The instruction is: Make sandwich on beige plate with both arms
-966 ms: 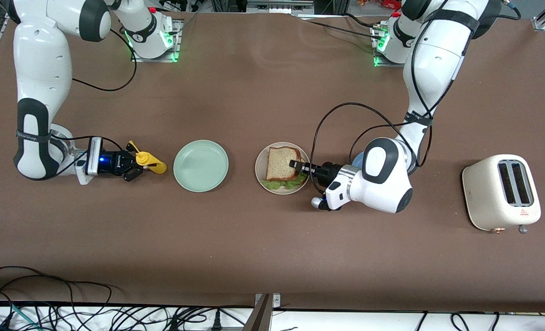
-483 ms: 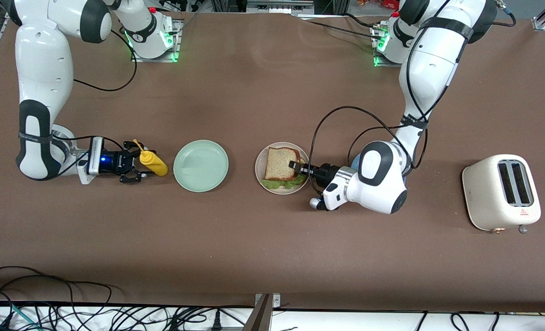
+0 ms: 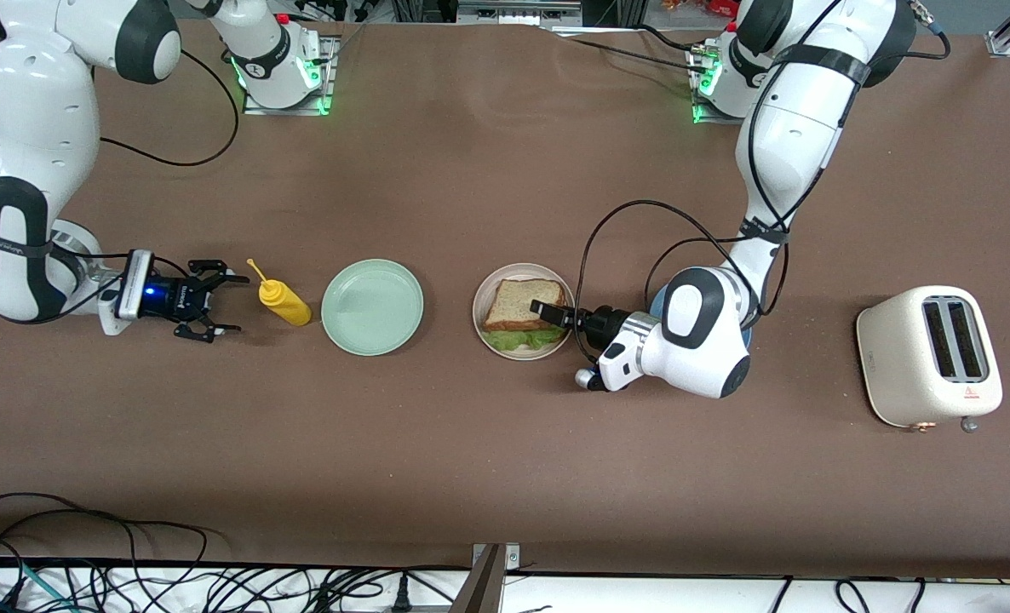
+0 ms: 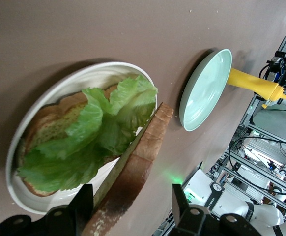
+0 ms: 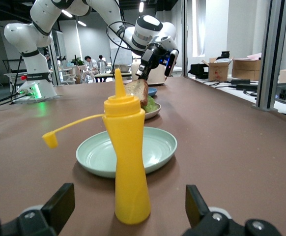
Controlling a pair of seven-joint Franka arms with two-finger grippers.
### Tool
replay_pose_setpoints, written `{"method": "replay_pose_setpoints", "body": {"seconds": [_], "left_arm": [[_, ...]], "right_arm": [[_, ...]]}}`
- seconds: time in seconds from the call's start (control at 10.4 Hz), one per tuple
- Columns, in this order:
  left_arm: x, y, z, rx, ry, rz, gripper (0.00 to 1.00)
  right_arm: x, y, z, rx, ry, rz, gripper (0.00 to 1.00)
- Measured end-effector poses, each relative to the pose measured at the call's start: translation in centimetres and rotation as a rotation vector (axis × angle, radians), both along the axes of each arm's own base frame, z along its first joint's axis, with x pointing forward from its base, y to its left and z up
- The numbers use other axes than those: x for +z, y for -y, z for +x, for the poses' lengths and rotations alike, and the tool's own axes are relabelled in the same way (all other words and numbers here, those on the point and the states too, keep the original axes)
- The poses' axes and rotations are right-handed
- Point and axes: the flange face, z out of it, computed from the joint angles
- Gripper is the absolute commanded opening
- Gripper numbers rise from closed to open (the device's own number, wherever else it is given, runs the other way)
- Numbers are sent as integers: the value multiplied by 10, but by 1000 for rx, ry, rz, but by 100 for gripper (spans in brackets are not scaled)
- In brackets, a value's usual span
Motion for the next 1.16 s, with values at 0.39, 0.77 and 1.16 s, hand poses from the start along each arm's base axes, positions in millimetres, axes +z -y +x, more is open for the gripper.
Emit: {"method": "replay_pose_setpoints", "body": {"seconds": [0.39,0.77,1.16], "left_arm": [[-1,-17,13,50,37,26,90],[6,-61,37,116,76,64,100],[28,-110,61,99,182,203,100]], "right_arm": [[40,44,17,56,-59,-178,100],[87,65,37,76,-184,-358,100],[166,12,85,52,-332,-542,100]]}}
